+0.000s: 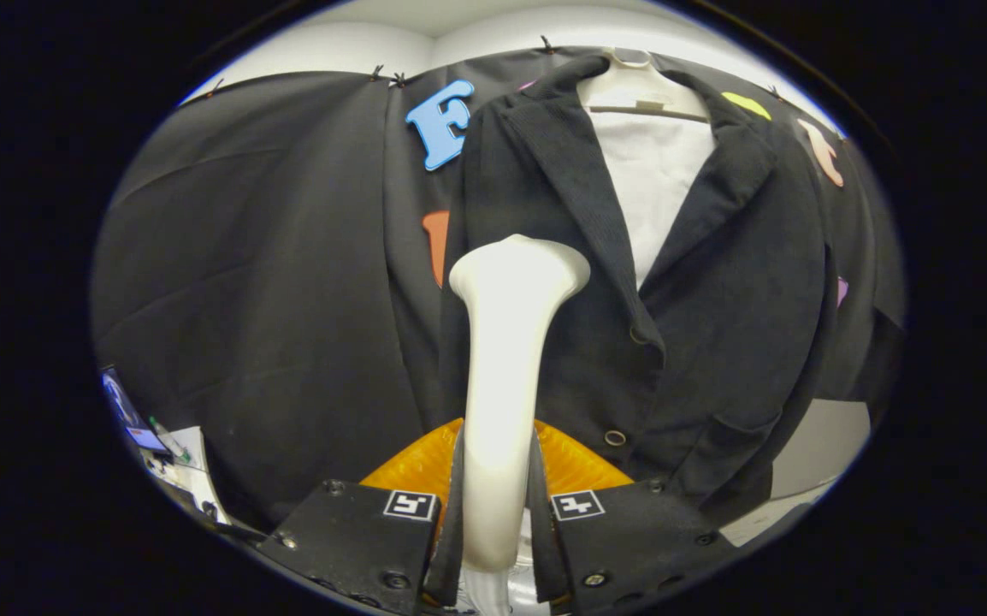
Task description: Iron the clothes twice with a garment steamer, once on the left side and once on the right side.
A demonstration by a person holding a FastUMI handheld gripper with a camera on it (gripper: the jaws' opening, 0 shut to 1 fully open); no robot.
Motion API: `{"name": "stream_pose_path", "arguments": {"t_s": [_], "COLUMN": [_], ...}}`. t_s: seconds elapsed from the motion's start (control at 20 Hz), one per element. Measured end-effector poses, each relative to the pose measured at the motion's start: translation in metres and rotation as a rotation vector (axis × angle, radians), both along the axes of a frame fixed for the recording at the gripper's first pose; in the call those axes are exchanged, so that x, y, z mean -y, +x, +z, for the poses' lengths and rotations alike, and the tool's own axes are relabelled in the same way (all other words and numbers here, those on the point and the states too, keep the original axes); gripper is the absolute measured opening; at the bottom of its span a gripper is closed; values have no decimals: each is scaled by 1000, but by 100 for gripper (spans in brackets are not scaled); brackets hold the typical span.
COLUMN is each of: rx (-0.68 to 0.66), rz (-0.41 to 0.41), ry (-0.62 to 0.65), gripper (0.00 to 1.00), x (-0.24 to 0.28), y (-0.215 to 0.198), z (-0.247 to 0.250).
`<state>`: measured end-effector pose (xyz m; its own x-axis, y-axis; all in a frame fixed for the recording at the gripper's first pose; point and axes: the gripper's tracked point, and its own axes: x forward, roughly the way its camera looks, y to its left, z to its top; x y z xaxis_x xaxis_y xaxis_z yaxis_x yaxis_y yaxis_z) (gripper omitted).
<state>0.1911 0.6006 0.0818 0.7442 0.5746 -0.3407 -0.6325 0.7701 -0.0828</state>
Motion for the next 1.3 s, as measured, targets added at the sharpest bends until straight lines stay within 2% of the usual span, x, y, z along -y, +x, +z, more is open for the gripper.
{"name": "stream_pose_path", "arguments": {"t_s": [1.3], "rx": [-172], "rz": [-67], "ry": [-118], "gripper": [36], "x": [52], "y": [-1], "z": [-115]}}
